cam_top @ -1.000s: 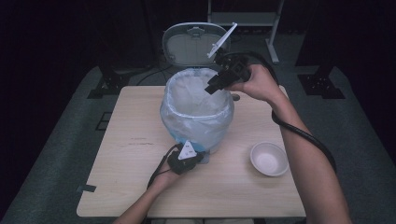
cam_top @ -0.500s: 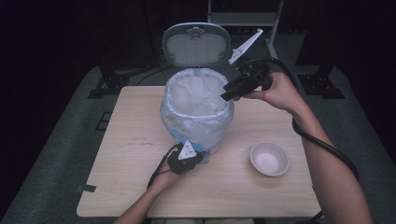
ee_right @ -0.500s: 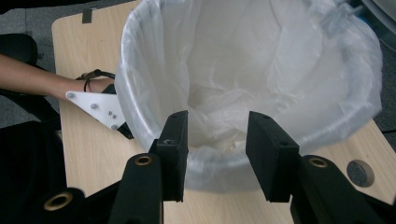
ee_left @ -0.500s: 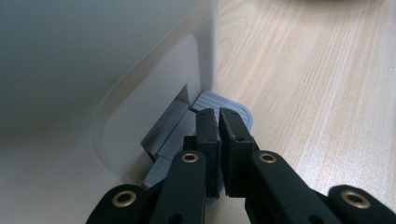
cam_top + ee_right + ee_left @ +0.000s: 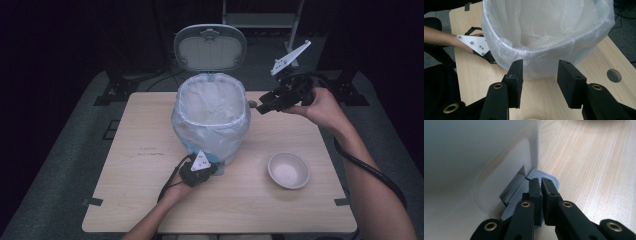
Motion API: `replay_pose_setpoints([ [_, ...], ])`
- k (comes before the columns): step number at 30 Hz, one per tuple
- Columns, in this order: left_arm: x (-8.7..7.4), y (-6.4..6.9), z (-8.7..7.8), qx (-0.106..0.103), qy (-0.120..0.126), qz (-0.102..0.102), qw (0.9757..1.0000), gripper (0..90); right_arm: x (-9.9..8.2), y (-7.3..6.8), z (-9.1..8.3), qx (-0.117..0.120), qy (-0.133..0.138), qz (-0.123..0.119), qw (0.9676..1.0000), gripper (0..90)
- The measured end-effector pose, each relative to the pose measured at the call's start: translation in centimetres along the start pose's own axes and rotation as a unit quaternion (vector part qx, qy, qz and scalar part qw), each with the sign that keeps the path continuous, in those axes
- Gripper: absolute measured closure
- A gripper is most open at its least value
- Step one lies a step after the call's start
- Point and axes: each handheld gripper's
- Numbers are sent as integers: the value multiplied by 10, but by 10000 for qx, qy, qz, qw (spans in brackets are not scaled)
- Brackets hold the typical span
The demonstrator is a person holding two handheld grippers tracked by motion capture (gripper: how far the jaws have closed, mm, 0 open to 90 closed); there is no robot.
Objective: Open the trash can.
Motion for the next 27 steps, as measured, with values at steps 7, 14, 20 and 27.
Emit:
replay_pose_setpoints([
  [7,0,0,0,7,-12,-1,10000,877,-19,3,-2,4,60,152,9999,526],
  [14,0,0,0,6,-12,-13,10000,877,-37,5,-6,18,189,263,9995,522],
  [20,0,0,-1,17,-43,39,10000,877,-50,5,-9,7,246,330,9992,512],
  [27,0,0,0,17,-33,33,10000,877,-67,5,-9,14,277,459,9986,498],
])
Point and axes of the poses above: each handheld gripper's, and its own axes: z roughly forward along the jaws, x roughly out of its top, y roughly to its right, and after that the axes turned 3 degrees about x, right-handed
